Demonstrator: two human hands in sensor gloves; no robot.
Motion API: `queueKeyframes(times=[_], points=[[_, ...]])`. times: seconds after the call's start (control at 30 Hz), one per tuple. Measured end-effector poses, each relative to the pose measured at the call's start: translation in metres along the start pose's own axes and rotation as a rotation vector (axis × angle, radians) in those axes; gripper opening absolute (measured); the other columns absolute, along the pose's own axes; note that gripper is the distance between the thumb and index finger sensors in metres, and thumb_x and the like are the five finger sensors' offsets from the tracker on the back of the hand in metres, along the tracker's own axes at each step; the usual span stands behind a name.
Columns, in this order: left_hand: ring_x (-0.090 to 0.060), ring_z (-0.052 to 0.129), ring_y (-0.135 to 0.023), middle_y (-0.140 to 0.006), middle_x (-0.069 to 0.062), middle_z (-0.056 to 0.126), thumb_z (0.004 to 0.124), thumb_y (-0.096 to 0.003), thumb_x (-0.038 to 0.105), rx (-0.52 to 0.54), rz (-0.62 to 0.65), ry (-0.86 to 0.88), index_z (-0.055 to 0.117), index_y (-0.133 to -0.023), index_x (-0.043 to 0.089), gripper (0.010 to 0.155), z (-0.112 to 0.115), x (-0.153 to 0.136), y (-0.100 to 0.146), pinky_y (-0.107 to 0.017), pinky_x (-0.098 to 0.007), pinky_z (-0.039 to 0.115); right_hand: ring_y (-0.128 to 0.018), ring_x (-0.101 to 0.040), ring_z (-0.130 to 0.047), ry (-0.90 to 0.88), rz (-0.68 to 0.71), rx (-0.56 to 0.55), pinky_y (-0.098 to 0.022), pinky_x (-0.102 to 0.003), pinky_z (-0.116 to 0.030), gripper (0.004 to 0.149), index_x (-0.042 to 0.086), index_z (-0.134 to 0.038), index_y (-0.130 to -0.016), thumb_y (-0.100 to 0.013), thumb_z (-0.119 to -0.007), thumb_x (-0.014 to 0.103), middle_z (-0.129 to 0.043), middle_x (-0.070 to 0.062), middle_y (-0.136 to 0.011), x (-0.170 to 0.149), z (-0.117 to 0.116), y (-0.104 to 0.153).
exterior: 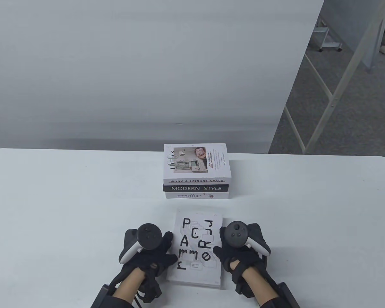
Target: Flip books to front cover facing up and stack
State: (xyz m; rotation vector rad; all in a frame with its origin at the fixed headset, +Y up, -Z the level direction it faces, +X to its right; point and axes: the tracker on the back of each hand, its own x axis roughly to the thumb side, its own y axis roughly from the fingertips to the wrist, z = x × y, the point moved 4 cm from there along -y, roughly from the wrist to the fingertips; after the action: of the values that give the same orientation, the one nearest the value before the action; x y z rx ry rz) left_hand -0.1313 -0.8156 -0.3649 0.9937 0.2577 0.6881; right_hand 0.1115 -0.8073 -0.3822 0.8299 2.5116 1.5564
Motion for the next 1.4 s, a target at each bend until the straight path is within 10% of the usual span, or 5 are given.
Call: queueKeyframes(times=[0.37, 0.73, 1.03, 1.4], points=[[-0.032, 0.100, -0.065, -0.092, -0.030, 0.070, 0.083, -0.0439, 0.031, 0.114, -0.054, -0.026, 0.042, -0.103, -0.004, 0.079, -0.002, 0.006, 0.005, -0.041, -0.028, 0.096, -0.082, -0.038, -0.082, -0.034, 0.059, 0.005, -0.058, -0.038, -0.084, 0.066, -0.001, -0.029, -0.101, -0.053, -0.066, 0.023, -0.055, -0.036, -0.095, 0.000, 0.001, 0.008], [-0.029, 0.103, -0.064, -0.091, -0.027, 0.074, 0.077, -0.0450, 0.025, 0.099, -0.081, 0.099, 0.047, -0.103, 0.000, 0.069, -0.011, -0.018, 0.005, -0.039, -0.030, 0.095, -0.088, -0.050, -0.067, 0.306, 0.354, -0.326, -0.060, -0.054, -0.071, 0.065, 0.020, -0.042, -0.102, -0.044, -0.069, 0.008, -0.044, -0.034, -0.101, 0.064, 0.014, 0.049], [-0.025, 0.105, -0.061, -0.089, -0.024, 0.078, 0.078, -0.0446, 0.025, 0.103, -0.102, -0.050, 0.053, -0.102, 0.004, 0.066, -0.016, -0.015, 0.005, -0.037, -0.029, 0.096, -0.096, -0.058, -0.031, 0.406, 0.420, -0.291, -0.068, -0.067, -0.046, 0.089, 0.031, -0.003, -0.097, -0.046, -0.072, 0.010, -0.007, -0.032, -0.103, 0.081, -0.007, 0.049], [-0.039, 0.095, -0.077, -0.100, -0.023, 0.067, 0.086, -0.0386, 0.049, 0.203, -0.075, -0.533, 0.045, -0.106, 0.005, 0.090, -0.059, 0.015, 0.024, -0.050, -0.044, 0.088, -0.091, -0.060, -0.057, 0.294, 0.431, -0.397, -0.063, -0.065, -0.059, 0.073, 0.033, -0.039, -0.096, -0.040, -0.085, 0.024, -0.030, -0.037, -0.104, 0.075, 0.011, 0.051]])
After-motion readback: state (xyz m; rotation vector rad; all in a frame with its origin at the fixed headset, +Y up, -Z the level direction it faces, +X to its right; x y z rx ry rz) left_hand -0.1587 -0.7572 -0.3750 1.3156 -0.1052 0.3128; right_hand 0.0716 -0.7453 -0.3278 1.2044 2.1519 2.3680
